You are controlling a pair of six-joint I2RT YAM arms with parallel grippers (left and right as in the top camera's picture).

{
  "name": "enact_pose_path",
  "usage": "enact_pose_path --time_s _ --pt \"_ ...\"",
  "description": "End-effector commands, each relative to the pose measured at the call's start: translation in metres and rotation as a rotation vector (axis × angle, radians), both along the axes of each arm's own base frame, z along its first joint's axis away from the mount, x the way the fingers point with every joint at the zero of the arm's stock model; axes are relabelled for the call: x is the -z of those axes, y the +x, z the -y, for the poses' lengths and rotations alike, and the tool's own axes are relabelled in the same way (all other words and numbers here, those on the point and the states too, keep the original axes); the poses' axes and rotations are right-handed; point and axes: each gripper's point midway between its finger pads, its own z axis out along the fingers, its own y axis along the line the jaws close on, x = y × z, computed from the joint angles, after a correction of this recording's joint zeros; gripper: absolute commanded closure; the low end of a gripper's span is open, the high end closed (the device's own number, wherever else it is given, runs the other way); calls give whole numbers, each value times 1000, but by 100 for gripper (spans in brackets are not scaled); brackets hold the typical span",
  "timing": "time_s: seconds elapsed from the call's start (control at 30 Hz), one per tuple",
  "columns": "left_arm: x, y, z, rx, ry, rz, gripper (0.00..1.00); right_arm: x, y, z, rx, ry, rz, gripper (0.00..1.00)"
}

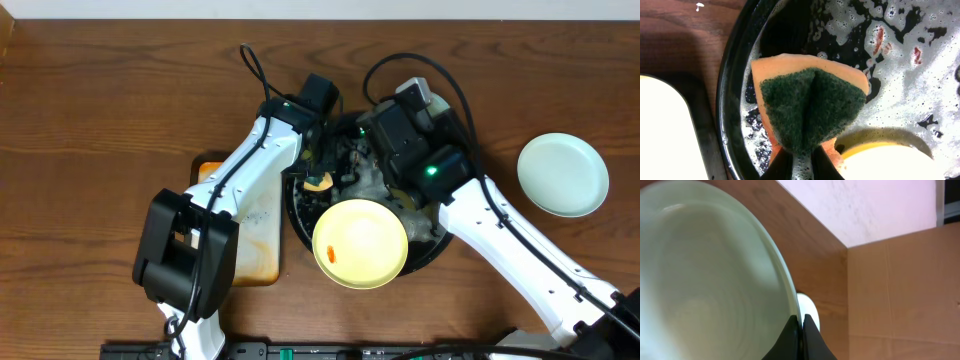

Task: Clean dirty plates on tray and stack at the side
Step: 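Tilt the plate up with right gripper and scrub it with left sponge, then carry the pale green plate right and stack it on the first plate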

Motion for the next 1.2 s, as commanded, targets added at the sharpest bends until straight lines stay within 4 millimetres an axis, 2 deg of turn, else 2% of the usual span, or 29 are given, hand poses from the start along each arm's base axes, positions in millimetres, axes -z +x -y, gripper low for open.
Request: enact_pose_path --time_s 0.0,0.3,0.57,0.77,0.93,1.17 --pt "1 -1 -2 -1 3 -4 92 -7 -3 3 34 47 39 99" --pt "0 1 4 0 -27 -3 92 2 1 10 63 109 23 99" --pt "0 1 4 0 -27 -2 92 21 2 14 77 239 -49 99" --pt "0 1 4 0 -27 -2 92 33 3 33 166 369 -67 99" --pt "0 1 4 1 -27 -2 92 46 5 57 246 656 -128 99" --pt "0 1 4 1 -27 -3 92 44 4 114 354 1057 -136 99"
